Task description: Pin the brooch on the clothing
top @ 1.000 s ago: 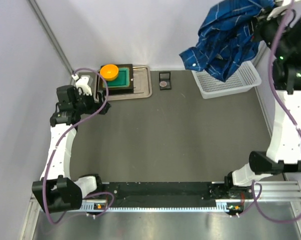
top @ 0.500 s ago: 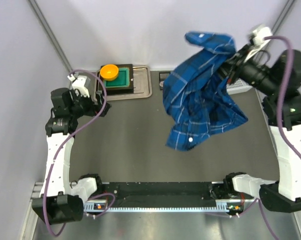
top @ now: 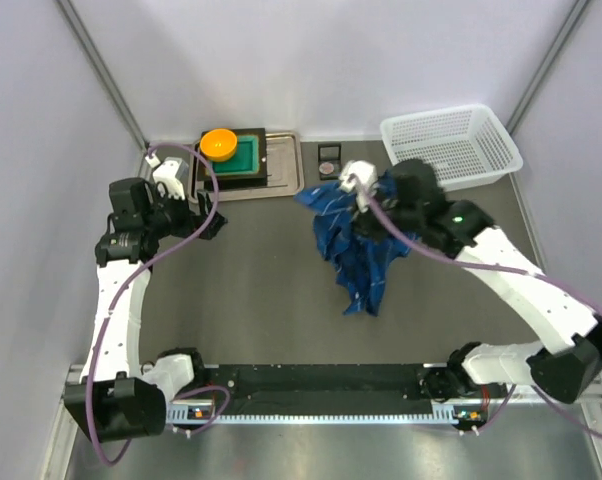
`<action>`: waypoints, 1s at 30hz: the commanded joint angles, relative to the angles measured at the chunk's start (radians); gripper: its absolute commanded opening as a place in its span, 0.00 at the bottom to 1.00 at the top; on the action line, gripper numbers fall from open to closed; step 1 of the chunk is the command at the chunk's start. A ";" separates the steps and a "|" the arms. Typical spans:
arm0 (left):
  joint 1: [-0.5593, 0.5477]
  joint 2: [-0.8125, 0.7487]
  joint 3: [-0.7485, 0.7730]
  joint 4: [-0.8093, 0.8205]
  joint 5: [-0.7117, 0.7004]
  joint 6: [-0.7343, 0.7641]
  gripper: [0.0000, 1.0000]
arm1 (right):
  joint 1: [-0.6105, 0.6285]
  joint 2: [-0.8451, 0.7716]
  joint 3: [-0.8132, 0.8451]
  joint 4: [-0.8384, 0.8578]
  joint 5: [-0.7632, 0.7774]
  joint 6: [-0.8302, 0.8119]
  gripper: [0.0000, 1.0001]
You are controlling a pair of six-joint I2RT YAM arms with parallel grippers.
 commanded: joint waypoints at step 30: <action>-0.835 0.931 0.632 -0.257 -0.204 0.390 0.85 | -0.583 0.052 -0.153 -0.157 -0.363 0.199 0.99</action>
